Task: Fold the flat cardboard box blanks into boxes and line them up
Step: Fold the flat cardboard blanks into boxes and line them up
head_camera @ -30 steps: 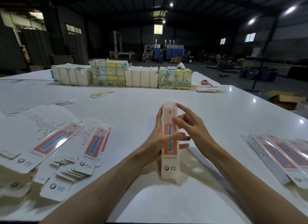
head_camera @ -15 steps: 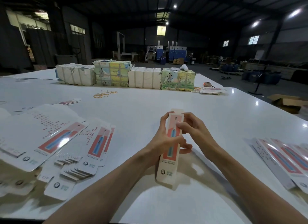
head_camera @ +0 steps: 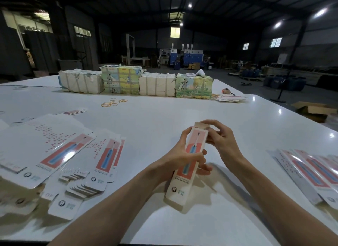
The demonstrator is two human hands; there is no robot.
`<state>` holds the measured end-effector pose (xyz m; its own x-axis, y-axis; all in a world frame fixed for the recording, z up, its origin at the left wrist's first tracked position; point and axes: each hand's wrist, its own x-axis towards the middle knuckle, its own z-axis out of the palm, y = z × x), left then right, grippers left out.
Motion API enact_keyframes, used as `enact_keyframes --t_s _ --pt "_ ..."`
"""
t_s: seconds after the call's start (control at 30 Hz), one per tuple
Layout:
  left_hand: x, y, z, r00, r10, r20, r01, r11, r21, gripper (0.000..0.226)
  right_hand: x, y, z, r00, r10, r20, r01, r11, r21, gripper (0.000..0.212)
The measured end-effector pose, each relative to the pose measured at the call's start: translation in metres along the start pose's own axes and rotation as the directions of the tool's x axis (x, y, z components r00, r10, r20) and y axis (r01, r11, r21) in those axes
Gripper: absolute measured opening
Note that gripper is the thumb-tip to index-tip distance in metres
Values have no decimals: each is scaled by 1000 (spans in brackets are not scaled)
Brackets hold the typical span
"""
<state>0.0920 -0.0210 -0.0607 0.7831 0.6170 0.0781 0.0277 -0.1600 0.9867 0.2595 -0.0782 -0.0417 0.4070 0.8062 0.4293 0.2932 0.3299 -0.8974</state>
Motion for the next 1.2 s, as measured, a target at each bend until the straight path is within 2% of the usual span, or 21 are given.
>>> enact_keyframes --t_s 0.13,0.3,0.4,0.47,0.57,0.7,0.9,1.07,1.2 --pt "1 0 1 1000 10 -23 -10 1000 12 95 -1 -1 1 1000 11 12 -11 1000 6 25" --pt "1 2 -1 999 13 -50 -9 997 73 95 1 -10 -2 986 117 116 -141 963 229 26" --pt "0 2 -1 999 19 -43 -15 996 86 94 -1 -11 2 986 156 61 -166 958 232 29" --pt "-1 2 -1 999 24 -40 -19 994 109 95 1 -10 1 984 175 39 -180 957 227 21" --pt "-3 1 -1 1000 26 -9 -26 997 71 102 3 -13 -4 970 235 54 -241 933 269 14" --pt "-4 1 -2 999 49 7 -50 995 91 107 1 -15 -8 953 288 97 -304 907 292 18" --pt "0 -2 -2 997 83 -3 -82 993 90 103 3 -18 -9 958 256 129 -281 928 245 24" --pt "3 -3 -6 998 61 -20 -61 998 16 100 2 -16 -6 958 209 195 -254 937 241 22" --pt "2 0 -9 998 58 -22 -60 992 -109 100 -7 -12 7 984 81 161 -96 991 90 23"
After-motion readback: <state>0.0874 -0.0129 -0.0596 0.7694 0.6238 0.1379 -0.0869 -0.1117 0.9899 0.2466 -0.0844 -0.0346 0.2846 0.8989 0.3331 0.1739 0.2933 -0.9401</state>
